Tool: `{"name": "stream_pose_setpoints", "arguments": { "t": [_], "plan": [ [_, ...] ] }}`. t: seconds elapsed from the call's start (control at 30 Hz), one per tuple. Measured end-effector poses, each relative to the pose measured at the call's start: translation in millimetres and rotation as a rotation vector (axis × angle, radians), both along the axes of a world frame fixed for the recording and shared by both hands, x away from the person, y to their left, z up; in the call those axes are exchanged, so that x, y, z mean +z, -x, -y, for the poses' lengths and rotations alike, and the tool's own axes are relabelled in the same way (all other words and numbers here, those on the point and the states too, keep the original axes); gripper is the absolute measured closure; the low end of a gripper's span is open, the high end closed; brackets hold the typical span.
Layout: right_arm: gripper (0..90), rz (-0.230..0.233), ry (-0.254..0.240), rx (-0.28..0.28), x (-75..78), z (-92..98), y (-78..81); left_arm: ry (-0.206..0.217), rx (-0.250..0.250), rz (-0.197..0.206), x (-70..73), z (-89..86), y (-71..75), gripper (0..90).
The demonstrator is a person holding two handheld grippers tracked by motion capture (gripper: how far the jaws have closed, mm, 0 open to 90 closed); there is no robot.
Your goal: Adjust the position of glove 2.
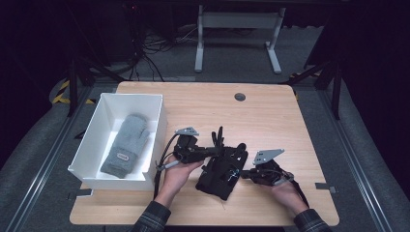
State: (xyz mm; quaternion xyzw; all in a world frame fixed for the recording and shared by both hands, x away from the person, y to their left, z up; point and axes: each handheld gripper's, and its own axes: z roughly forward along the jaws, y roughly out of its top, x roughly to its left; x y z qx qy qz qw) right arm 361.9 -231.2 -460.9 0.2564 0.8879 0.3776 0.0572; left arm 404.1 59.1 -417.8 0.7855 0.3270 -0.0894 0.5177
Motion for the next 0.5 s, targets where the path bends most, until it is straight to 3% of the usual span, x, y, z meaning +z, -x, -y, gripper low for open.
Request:
{"name": "stream_pose_setpoints", "arguments": {
  "t": [0.5],
  "plan": [
    [90.0, 0.012, -0.005, 0.034, -0.3, -21.1, -4.4, -0.034, -0.003, -0.015, -8.7, 8.5, -2.4, 87.9]
  ]
}}
